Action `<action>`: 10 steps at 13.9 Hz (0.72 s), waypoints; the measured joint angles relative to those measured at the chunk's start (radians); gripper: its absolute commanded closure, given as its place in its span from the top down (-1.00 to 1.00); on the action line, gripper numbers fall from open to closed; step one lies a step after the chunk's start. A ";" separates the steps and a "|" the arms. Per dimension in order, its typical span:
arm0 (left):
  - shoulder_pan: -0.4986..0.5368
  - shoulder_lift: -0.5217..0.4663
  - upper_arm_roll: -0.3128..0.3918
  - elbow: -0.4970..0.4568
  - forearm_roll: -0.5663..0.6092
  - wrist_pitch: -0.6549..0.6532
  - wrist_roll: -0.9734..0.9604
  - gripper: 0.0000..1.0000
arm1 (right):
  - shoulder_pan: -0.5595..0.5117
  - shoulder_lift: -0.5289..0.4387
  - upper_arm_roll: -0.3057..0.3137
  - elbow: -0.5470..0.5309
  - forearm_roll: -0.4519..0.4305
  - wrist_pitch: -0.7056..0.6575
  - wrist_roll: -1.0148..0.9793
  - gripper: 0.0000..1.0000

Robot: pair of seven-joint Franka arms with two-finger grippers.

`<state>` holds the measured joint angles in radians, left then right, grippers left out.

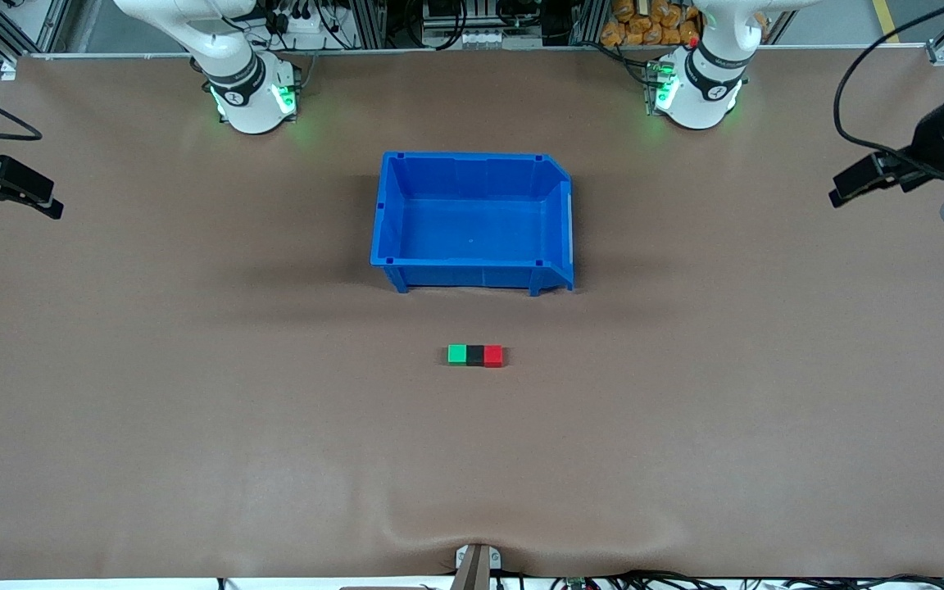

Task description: Attach green and red cubes to black cube

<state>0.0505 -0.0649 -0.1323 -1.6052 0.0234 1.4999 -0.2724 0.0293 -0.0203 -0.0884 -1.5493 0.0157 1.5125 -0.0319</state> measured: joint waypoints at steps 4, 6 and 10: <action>0.000 -0.011 -0.010 -0.008 -0.006 0.000 0.001 1.00 | 0.000 0.000 0.000 0.000 0.000 0.000 0.000 1.00; 0.000 -0.011 -0.011 -0.008 -0.006 0.000 0.001 1.00 | 0.000 0.000 0.000 0.000 0.000 0.000 0.000 1.00; 0.000 -0.009 -0.011 -0.007 -0.006 -0.032 0.001 1.00 | 0.000 0.000 0.000 0.000 0.000 0.000 0.000 1.00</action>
<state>0.0508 -0.0743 -0.1429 -1.6120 0.0170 1.4677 -0.2711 0.0293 -0.0203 -0.0884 -1.5493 0.0157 1.5125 -0.0319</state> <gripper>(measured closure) 0.000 0.000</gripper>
